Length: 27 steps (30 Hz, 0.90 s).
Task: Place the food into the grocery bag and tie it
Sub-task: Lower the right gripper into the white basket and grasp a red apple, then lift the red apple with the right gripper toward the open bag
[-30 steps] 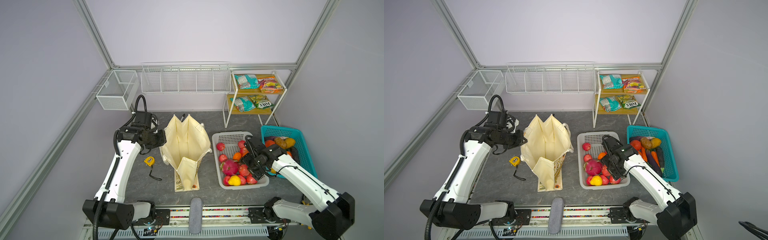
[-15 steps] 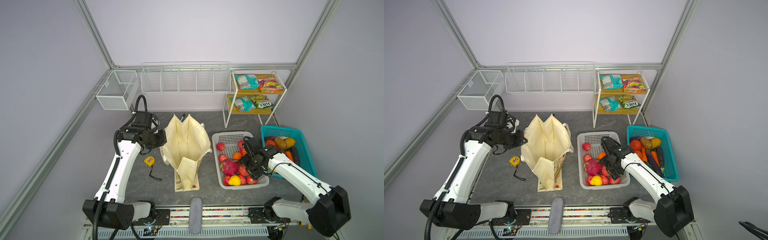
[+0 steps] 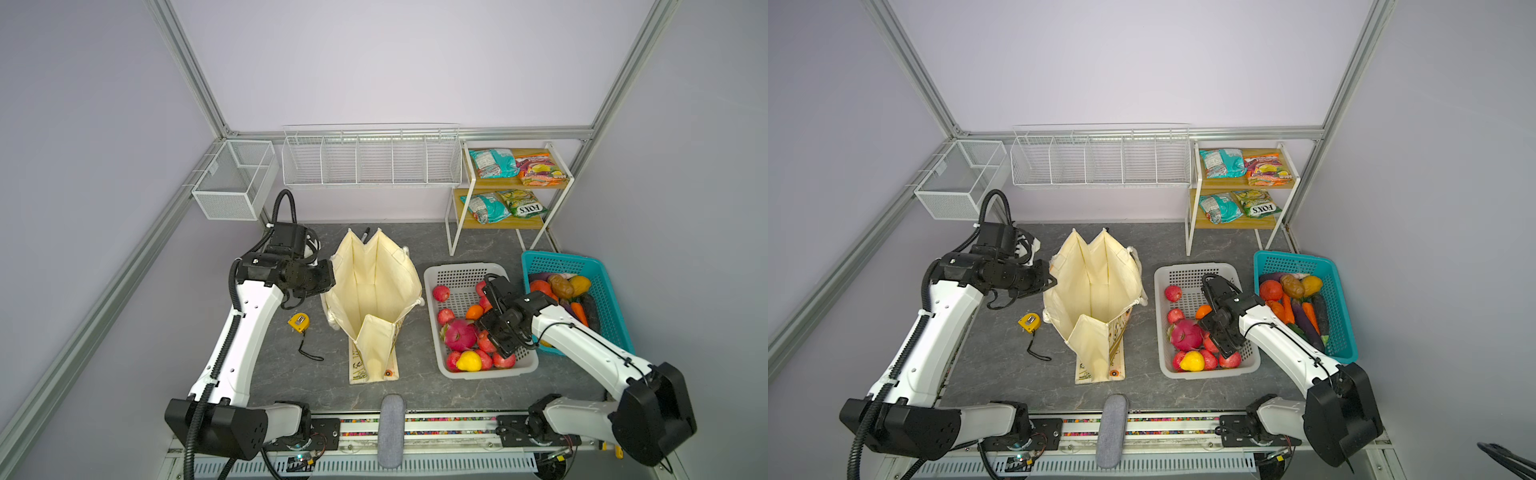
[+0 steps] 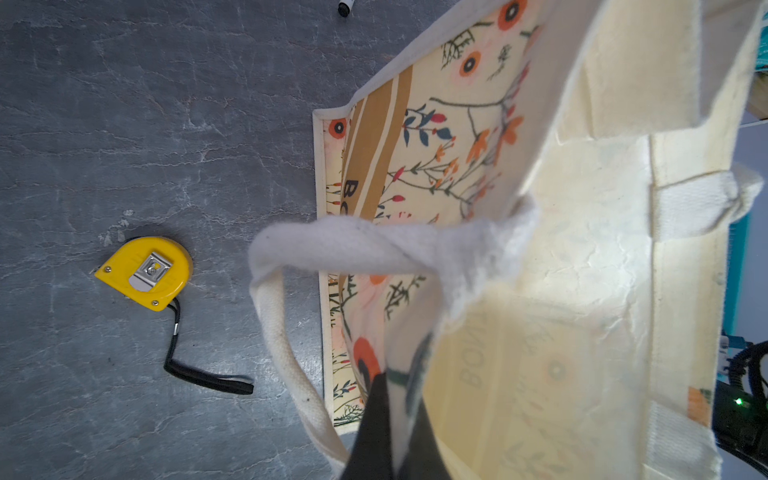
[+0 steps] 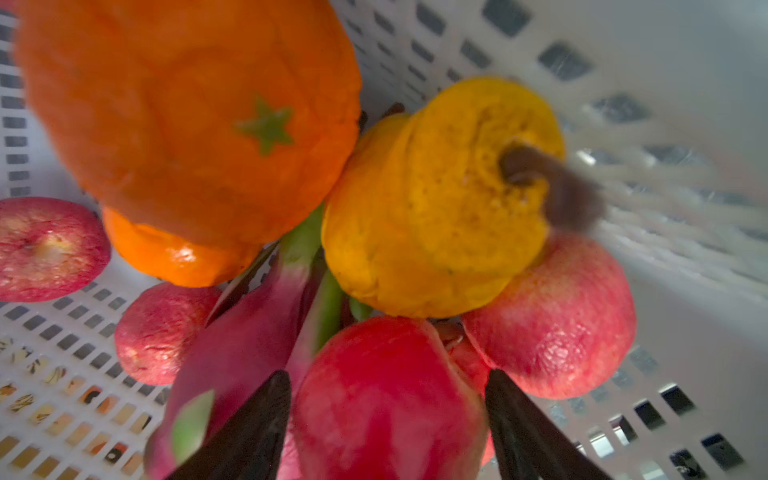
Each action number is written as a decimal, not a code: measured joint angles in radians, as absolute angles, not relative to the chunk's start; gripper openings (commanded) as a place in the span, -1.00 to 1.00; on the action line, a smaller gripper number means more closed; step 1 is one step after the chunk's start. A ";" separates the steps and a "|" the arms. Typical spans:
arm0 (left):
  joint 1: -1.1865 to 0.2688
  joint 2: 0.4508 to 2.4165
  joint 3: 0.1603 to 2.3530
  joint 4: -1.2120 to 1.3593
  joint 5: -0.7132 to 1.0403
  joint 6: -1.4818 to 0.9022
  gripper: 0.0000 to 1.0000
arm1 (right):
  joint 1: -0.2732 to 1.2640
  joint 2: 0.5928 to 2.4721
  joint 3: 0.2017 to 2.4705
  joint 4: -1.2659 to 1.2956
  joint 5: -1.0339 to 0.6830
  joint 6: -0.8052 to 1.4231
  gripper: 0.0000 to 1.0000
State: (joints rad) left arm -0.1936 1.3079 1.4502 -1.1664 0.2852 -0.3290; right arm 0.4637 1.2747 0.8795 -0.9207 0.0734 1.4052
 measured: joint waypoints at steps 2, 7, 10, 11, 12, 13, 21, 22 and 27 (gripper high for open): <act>-0.196 1.308 1.450 -1.164 0.286 -0.332 -1.00 | 0.460 1.283 0.869 -0.913 0.072 1.399 0.43; -0.197 1.308 1.450 -1.164 0.285 -0.336 -1.00 | 0.451 1.298 0.868 -0.896 0.070 1.387 0.27; -0.197 1.307 1.450 -1.164 0.285 -0.339 -1.00 | 0.444 1.298 0.868 -0.892 0.065 1.378 0.15; -0.197 1.307 1.450 -1.164 0.285 -0.339 -1.00 | 0.442 1.298 0.868 -0.892 0.062 1.373 0.09; -0.197 1.307 1.450 -1.164 0.285 -0.340 -1.00 | 0.440 1.298 0.868 -0.892 0.061 1.371 0.05; -0.197 1.307 1.450 -1.164 0.285 -0.340 -1.00 | 0.438 1.297 0.868 -0.892 0.059 1.369 0.01; -0.197 1.307 1.450 -1.164 0.284 -0.347 -1.00 | 0.429 1.257 0.942 -0.952 0.070 1.315 -0.04; -0.197 1.307 1.450 -1.164 0.284 -0.347 -1.00 | 0.429 1.250 0.972 -0.968 0.076 1.300 -0.04; -0.197 1.307 1.450 -1.164 0.280 -0.347 -1.00 | 0.433 1.234 1.187 -1.042 0.111 1.197 -0.09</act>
State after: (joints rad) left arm -0.1974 1.3067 1.4502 -1.1641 0.2802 -0.3470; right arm 0.4328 1.2343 1.1873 -1.0420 0.1112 1.1969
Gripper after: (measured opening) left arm 0.048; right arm 0.599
